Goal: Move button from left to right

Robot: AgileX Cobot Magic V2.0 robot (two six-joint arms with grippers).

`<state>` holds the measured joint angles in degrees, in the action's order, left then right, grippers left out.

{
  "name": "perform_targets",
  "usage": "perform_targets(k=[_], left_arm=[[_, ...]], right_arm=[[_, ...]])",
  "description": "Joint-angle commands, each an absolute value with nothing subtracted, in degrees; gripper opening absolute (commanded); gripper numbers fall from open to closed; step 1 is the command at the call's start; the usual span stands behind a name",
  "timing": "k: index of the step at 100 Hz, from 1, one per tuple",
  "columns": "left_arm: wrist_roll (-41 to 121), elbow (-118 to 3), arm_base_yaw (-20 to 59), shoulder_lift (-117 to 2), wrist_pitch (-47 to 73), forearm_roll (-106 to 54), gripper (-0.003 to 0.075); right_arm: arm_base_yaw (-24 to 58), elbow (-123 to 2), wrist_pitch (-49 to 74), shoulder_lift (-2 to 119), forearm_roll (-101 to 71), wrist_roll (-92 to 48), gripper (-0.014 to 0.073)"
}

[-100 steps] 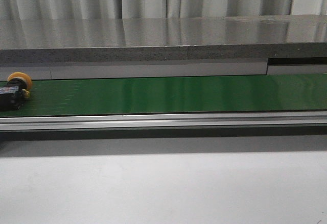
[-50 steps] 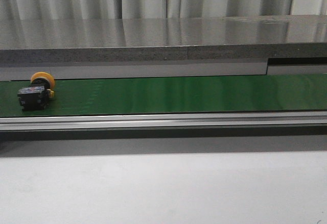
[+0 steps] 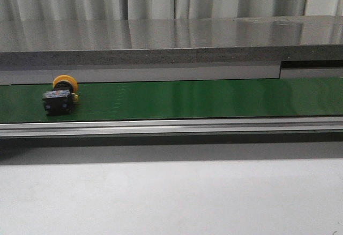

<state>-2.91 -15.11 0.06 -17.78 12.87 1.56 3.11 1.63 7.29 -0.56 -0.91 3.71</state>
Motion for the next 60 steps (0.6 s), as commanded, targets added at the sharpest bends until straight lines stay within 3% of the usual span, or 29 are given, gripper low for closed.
perform_targets(k=[1, 15, 29, 36, 60], left_arm=[[-3.15, -16.67, 0.52, -18.09, 7.98, 1.02, 0.0658], [-3.15, -16.67, 0.52, -18.09, 7.98, 1.02, 0.0654], [-3.15, -16.67, 0.52, -18.09, 7.98, 1.02, 0.0580], [-3.15, -16.67, 0.52, -18.09, 7.98, 1.02, 0.0498], [-3.15, -16.67, 0.52, -18.09, 7.98, 1.02, 0.0109]], right_arm=[[2.72, 0.60, 2.34, -1.69, -0.32, 3.53, -0.0066], [2.72, 0.60, 2.34, -1.69, -0.32, 3.53, -0.0066], [2.72, 0.60, 2.34, -1.69, -0.32, 3.53, -0.0066], [2.72, 0.60, 2.34, -1.69, -0.32, 3.53, -0.0066], [2.72, 0.60, 2.34, -1.69, -0.32, 3.53, -0.0066]])
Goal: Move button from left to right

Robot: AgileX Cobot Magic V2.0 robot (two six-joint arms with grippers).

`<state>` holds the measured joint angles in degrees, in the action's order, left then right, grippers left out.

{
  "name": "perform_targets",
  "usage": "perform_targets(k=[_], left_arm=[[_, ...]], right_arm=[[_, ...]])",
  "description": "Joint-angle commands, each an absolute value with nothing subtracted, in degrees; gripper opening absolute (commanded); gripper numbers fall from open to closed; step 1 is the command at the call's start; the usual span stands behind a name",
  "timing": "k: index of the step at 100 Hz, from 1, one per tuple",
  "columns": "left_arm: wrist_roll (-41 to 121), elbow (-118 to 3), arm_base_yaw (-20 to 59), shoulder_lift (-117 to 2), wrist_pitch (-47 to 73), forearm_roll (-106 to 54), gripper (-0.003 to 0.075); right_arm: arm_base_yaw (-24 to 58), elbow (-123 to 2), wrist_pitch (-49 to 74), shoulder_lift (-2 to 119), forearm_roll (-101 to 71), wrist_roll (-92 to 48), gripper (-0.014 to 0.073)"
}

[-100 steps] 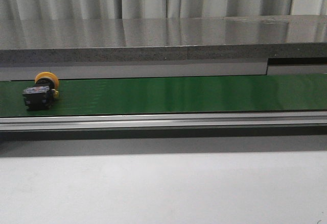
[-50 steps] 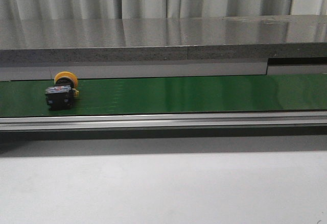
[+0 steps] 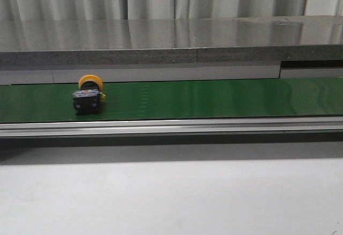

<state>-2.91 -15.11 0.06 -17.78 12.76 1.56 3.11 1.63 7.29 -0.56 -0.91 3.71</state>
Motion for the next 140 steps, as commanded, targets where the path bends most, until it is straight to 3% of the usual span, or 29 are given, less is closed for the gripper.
perform_targets(k=[1, 9, 82, 107, 140], left_arm=[[-3.15, -16.67, 0.52, -18.09, 7.98, 1.02, 0.0086], [-3.15, -16.67, 0.52, -18.09, 7.98, 1.02, -0.0022], [-3.15, -16.67, 0.52, -18.09, 7.98, 1.02, -0.0020], [-3.15, -16.67, 0.52, -18.09, 7.98, 1.02, -0.0021], [-3.15, -16.67, 0.52, -18.09, 7.98, 1.02, -0.0020]], right_arm=[[2.72, 0.60, 2.34, -1.69, -0.32, 3.53, -0.0066], [2.72, 0.60, 2.34, -1.69, -0.32, 3.53, -0.0066], [2.72, -1.33, -1.90, -1.63, 0.00, 3.53, -0.0066], [2.72, -11.28, 8.47, 4.24, 0.00, 3.53, -0.0066], [2.72, -28.40, 24.66, 23.94, 0.00, 3.53, -0.0066]])
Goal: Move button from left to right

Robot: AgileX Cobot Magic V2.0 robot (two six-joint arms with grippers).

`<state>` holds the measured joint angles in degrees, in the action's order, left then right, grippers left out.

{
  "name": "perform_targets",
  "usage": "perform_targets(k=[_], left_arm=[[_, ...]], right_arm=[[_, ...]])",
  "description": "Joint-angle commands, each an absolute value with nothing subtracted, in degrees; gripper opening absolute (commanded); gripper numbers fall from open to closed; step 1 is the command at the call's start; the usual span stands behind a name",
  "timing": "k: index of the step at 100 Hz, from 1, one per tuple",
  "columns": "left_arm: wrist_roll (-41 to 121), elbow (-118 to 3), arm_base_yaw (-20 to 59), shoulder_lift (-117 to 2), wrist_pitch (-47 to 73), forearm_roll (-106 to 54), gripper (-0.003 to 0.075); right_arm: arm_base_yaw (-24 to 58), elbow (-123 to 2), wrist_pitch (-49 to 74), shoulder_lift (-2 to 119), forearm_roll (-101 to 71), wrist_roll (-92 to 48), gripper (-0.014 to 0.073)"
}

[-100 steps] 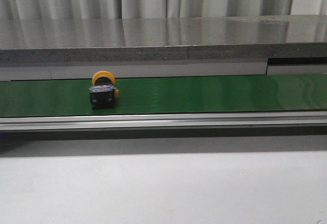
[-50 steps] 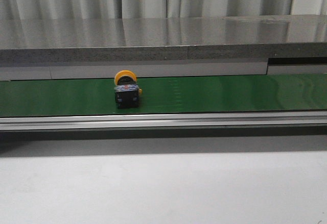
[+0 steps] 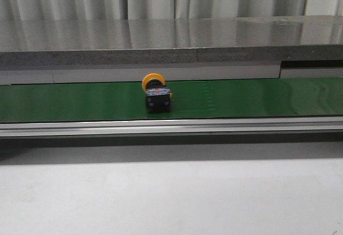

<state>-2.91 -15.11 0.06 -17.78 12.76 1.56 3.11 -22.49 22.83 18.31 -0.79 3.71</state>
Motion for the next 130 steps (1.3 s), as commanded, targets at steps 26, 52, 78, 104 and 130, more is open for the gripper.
perform_targets(k=[26, 52, 78, 104, 130], left_arm=[[-3.15, -16.67, 0.52, -18.09, 7.98, 1.02, -0.0021], [-3.15, -16.67, 0.52, -18.09, 7.98, 1.02, -0.0021], [-3.15, -16.67, 0.52, -18.09, 7.98, 1.02, -0.0021], [-3.15, -16.67, 0.52, -18.09, 7.98, 1.02, -0.0021], [-3.15, -16.67, 0.52, -18.09, 7.98, 1.02, -0.0021]], right_arm=[[2.72, -41.07, 39.13, 41.26, -0.32, 3.53, -0.0066], [2.72, -43.92, 39.35, 47.63, -0.95, 3.53, -0.0064], [2.72, -43.92, 39.69, 48.06, -1.29, 3.53, 0.0109], [2.72, -43.92, 37.32, 48.06, -1.48, 3.53, 0.0516], [2.72, -44.06, 31.43, 49.67, -4.94, 3.47, 0.0551]])
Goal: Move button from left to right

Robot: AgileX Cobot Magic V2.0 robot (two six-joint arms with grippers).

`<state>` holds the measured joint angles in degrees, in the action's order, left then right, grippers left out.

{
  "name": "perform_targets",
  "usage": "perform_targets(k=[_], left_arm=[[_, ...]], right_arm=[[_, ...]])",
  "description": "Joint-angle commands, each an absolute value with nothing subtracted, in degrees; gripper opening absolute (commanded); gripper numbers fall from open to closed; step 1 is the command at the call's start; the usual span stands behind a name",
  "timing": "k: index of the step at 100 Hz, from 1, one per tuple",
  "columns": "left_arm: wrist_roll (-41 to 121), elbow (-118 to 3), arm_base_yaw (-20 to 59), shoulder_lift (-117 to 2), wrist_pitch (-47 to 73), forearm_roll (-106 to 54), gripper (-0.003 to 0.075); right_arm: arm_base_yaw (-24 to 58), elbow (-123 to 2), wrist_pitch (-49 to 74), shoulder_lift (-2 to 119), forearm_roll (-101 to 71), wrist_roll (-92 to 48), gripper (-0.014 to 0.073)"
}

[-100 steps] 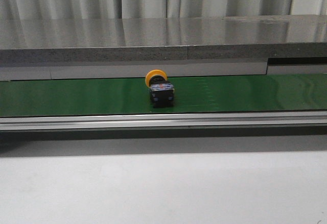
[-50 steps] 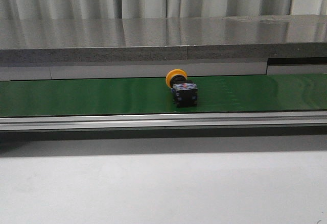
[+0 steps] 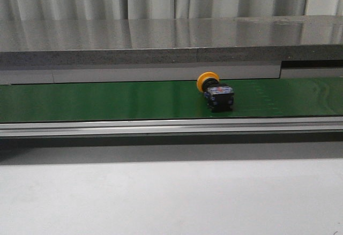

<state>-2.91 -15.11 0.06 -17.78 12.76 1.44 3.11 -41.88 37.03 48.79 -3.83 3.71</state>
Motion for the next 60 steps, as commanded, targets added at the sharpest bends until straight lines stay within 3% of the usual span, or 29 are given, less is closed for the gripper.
perform_targets(k=[1, 60], left_arm=[[-3.15, -16.67, 0.52, -18.09, 7.98, 1.02, -0.0021], [-3.15, -16.67, 0.52, -18.09, 7.98, 1.02, -0.0021]], right_arm=[[2.72, -44.18, 31.42, 49.84, -4.94, 3.47, 0.0551], [9.02, -62.13, 33.96, 75.48, -5.38, -6.06, 0.0551]])
